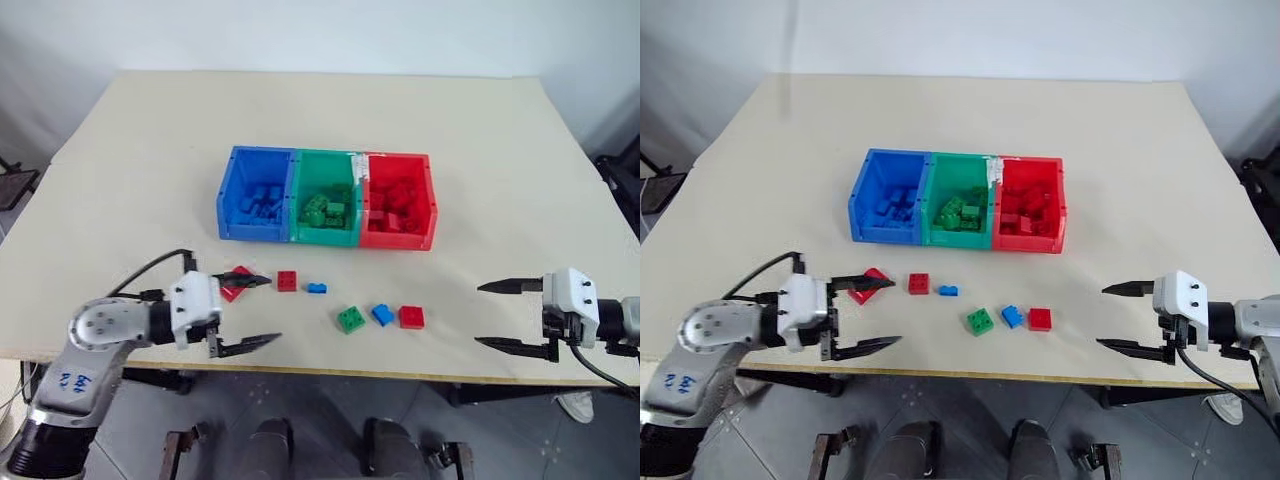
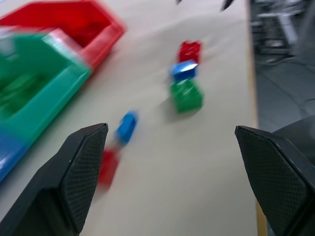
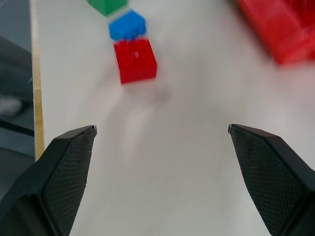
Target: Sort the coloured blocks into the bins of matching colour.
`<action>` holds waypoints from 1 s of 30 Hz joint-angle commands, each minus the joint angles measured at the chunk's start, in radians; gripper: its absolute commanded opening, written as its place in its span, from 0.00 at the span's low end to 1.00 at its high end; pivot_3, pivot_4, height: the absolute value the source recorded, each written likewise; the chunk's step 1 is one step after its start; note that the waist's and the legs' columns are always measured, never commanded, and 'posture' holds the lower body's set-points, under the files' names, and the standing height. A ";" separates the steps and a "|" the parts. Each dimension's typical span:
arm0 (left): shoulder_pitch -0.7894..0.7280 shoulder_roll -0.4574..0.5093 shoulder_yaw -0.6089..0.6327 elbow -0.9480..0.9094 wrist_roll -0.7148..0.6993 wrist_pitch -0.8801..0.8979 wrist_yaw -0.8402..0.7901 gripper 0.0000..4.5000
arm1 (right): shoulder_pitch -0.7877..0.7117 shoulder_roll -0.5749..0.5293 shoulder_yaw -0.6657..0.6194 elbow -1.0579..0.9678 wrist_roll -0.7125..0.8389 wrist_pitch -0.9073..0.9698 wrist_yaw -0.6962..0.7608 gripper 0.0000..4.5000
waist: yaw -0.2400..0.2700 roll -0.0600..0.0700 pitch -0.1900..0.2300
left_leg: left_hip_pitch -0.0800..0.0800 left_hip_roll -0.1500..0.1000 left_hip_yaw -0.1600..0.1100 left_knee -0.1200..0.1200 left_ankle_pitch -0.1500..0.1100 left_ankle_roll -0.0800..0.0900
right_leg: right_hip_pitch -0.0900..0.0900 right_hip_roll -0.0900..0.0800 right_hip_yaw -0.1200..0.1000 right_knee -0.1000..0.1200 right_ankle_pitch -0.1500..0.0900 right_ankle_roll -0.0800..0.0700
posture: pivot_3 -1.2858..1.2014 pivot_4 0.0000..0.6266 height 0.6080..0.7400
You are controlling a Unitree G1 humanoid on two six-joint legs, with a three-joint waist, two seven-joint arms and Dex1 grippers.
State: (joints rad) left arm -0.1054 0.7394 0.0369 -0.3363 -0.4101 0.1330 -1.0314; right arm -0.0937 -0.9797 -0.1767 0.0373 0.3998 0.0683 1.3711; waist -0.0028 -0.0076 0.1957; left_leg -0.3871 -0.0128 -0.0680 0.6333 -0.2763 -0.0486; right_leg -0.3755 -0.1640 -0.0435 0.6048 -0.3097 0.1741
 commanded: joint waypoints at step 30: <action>0.315 -0.042 0.331 -0.081 -0.124 0.050 0.129 1.00 | -0.548 0.198 0.161 0.053 -0.014 0.355 -0.220 0.33 | 0.000 0.001 0.001 | -0.002 0.001 0.000 0.002 -0.002 0.000 | -0.001 0.001 0.000 -0.001 0.000 0.000 | 0.52 0.24 1.00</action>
State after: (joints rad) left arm 0.1940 0.7049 0.3172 -0.3902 -0.4990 0.1837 -0.9187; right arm -0.6095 -0.7952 0.0246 0.0701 0.3553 0.3992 1.1864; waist -0.0029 -0.0068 0.1963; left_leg -0.3888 -0.0119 -0.0682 0.6353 -0.2779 -0.0487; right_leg -0.3762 -0.1632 -0.0433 0.6037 -0.3096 0.1738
